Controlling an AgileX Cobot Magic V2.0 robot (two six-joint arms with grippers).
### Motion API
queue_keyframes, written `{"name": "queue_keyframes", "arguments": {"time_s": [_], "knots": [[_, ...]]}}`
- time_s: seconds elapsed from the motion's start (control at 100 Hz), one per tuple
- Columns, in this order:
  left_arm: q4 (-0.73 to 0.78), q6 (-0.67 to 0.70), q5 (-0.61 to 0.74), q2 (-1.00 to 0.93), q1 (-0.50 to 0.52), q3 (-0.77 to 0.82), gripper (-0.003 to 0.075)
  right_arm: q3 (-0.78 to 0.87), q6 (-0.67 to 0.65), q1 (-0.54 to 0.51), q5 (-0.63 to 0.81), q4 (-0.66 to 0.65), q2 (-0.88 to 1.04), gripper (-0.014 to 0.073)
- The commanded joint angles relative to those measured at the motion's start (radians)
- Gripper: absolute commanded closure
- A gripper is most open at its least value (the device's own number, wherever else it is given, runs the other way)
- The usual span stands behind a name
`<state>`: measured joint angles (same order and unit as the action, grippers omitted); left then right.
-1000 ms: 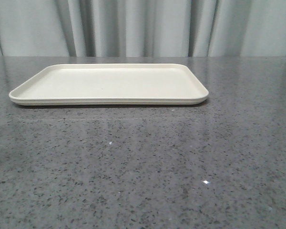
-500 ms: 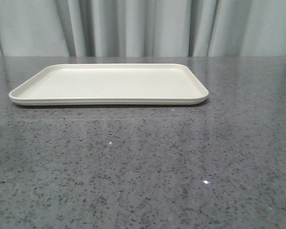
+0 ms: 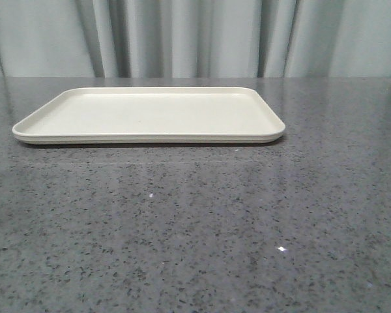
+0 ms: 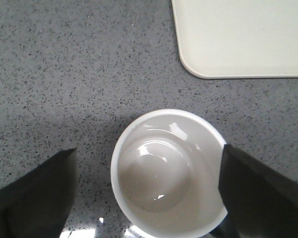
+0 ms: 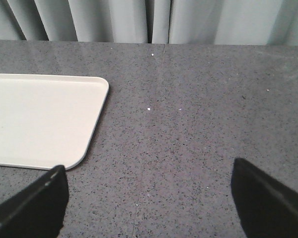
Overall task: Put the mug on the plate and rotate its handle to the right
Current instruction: 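Lower the left gripper and grasp the white mug by its rim, then lift the mug with the left gripper and carry it onto the tray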
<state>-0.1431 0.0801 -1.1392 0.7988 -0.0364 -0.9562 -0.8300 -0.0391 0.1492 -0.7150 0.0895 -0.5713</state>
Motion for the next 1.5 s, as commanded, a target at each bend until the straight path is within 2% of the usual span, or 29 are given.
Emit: {"name": "queue_keyframes", "arguments": {"time_s": [0.0, 0.37, 0.85, 1.27, 1.44, 1.49], "knots": [[0.014, 0.012, 0.032, 0.021, 0.002, -0.030, 0.0154, -0.033, 0.007, -0.005, 0.086, 0.005, -0.012, -0.0063], [0.074, 0.013, -0.034, 0.123, 0.002, -0.028, 0.0154, -0.033, 0.007, -0.005, 0.093, 0.005, -0.012, -0.0063], [0.074, -0.004, -0.016, 0.255, 0.002, -0.028, 0.0171, -0.033, 0.007, -0.005, 0.097, 0.005, -0.012, -0.0063], [0.075, -0.029, -0.007, 0.308, 0.002, -0.028, 0.0545, -0.033, 0.007, -0.005, 0.103, 0.003, -0.012, -0.0063], [0.075, -0.029, 0.001, 0.309, 0.002, -0.028, 0.0730, -0.033, 0.007, -0.005, 0.105, -0.002, -0.012, -0.0063], [0.075, -0.029, 0.002, 0.309, 0.002, -0.028, 0.0741, -0.033, 0.007, -0.005, 0.107, -0.002, -0.012, -0.0063]]}}
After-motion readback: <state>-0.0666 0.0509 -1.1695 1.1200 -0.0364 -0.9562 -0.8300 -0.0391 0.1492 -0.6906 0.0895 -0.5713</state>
